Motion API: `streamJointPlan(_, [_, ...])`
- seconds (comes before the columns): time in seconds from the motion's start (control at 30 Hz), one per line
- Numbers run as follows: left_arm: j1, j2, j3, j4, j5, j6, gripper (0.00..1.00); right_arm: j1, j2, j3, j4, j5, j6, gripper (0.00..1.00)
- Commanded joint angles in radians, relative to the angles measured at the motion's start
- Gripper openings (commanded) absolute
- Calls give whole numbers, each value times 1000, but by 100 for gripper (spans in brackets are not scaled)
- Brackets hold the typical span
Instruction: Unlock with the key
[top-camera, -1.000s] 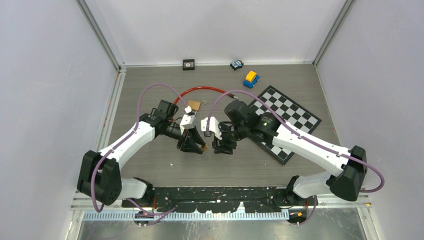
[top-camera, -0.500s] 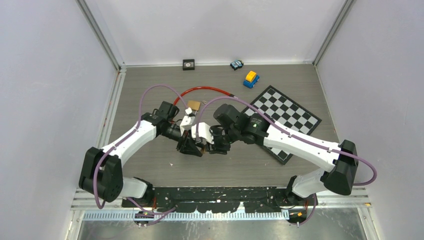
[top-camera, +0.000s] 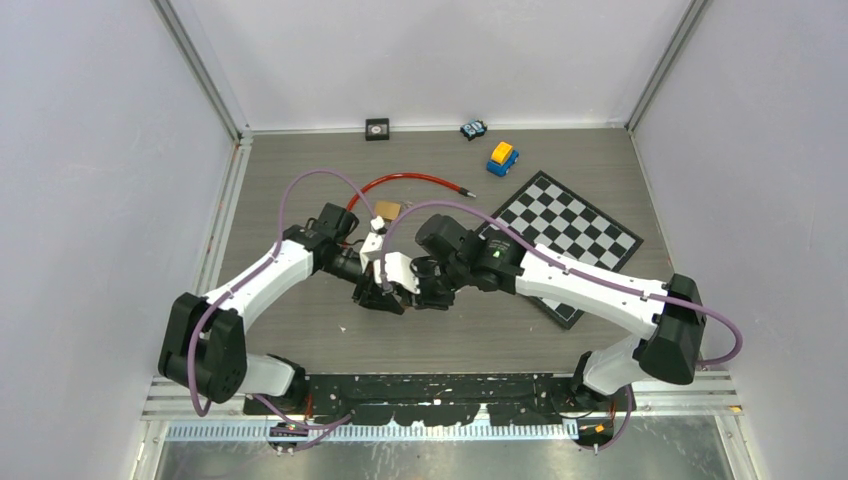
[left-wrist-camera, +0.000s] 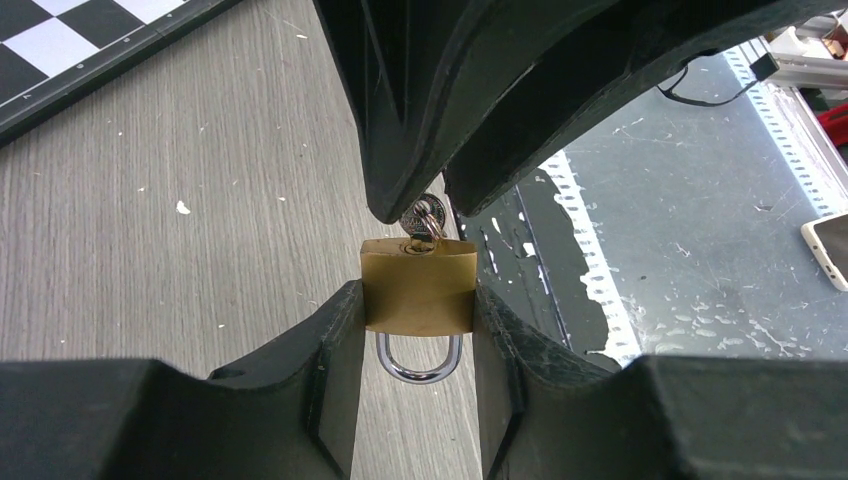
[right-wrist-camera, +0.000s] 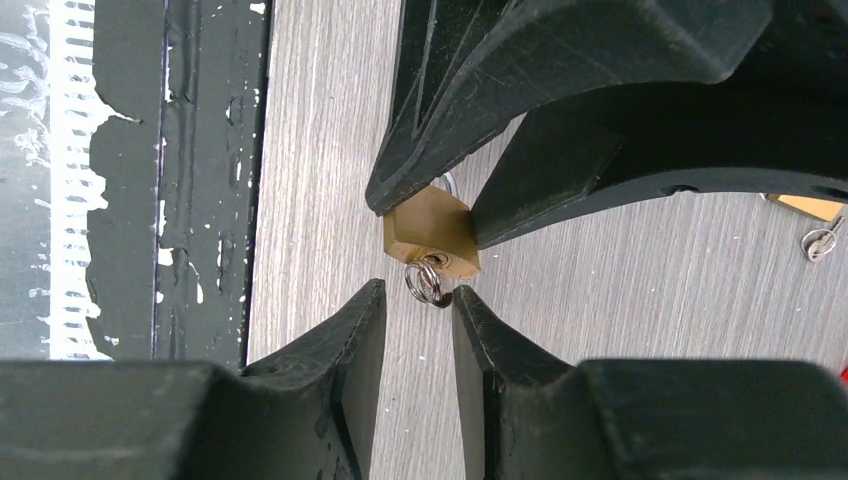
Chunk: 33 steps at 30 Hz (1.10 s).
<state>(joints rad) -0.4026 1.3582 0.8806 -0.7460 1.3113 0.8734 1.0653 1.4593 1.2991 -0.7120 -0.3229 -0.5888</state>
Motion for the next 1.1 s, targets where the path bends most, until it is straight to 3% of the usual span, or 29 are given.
streamJointPlan(0.0, [5,1,44,-23,62,24,0,12,6,44,34,5,15,34])
streamJointPlan(0.2, [5,-2,43,-26,61,31,0,13,10,44,47,3,44,16])
streamJointPlan(0.37, [5,-5,41,-27,35,51,0,11,18,36,85,7,122,8])
streamJointPlan(0.5, [5,-22,29,4,-2,50,0,-9,23,20,141,-5,240,5])
streamJointPlan(0.8, [5,-89,-38,234,-121,-127,0,-131,30,-33,278,-125,524,1])
streamJointPlan(1.07, [32,-118,-72,367,-184,-213,0,-203,13,-93,368,-234,650,1])
